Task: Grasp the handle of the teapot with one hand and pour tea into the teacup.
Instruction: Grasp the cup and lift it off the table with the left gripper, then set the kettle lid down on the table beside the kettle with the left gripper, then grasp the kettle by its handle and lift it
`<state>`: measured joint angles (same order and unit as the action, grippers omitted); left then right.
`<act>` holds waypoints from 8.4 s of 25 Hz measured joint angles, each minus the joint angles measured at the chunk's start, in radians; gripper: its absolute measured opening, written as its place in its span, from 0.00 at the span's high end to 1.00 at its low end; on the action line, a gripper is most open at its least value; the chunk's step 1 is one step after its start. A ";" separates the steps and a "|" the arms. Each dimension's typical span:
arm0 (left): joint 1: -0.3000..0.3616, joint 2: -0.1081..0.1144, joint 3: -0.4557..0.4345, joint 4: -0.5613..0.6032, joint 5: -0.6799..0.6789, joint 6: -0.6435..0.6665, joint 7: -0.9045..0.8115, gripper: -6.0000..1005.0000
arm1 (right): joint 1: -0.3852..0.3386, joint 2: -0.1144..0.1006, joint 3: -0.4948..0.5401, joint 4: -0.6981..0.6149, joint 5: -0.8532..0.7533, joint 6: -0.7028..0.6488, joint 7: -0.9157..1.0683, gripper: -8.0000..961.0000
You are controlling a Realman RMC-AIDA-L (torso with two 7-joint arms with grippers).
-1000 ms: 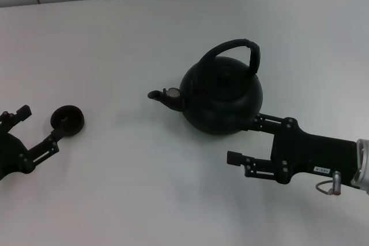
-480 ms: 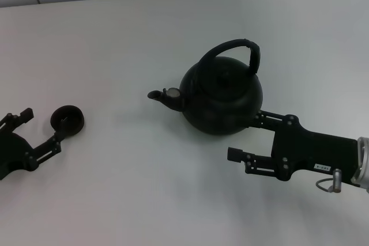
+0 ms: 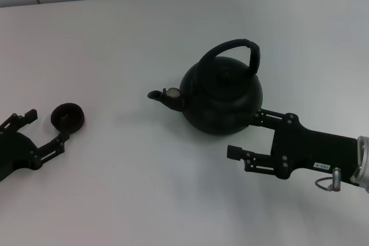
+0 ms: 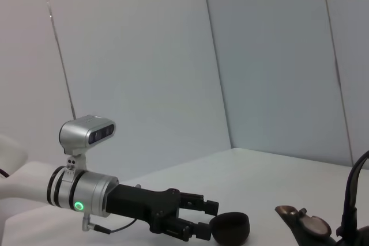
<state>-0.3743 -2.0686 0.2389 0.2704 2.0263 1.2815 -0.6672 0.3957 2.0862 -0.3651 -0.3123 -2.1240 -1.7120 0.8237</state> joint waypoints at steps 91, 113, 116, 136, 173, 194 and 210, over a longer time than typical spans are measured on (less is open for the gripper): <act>-0.074 -0.002 0.094 -0.073 0.000 0.097 -0.015 0.39 | -0.002 -0.001 0.000 0.002 0.016 0.000 0.000 0.24; -0.102 -0.005 0.140 -0.118 -0.001 -0.033 -0.003 0.39 | 0.001 0.000 0.000 0.002 0.016 0.000 0.000 0.24; -0.103 -0.005 0.141 -0.117 -0.001 -0.033 -0.003 0.39 | 0.004 0.000 0.000 0.002 0.016 0.000 0.000 0.24; -0.121 -0.003 0.191 -0.111 0.000 -0.055 -0.039 0.34 | 0.014 -0.003 0.000 0.002 0.018 0.013 0.000 0.24; -0.005 0.006 0.118 0.120 -0.041 0.411 -0.139 0.30 | -0.046 -0.003 0.079 -0.007 0.180 0.078 -0.024 0.24; 0.039 0.010 0.080 0.181 -0.058 0.506 -0.178 0.30 | 0.041 -0.002 0.209 0.077 0.203 0.295 -0.026 0.24; 0.044 0.008 0.079 0.181 -0.058 0.490 -0.166 0.30 | 0.107 -0.003 0.198 0.110 0.202 0.385 -0.026 0.24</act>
<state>-0.3300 -2.0602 0.3175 0.4510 1.9680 1.7711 -0.8333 0.5027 2.0831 -0.1668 -0.2025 -1.9220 -1.3265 0.7976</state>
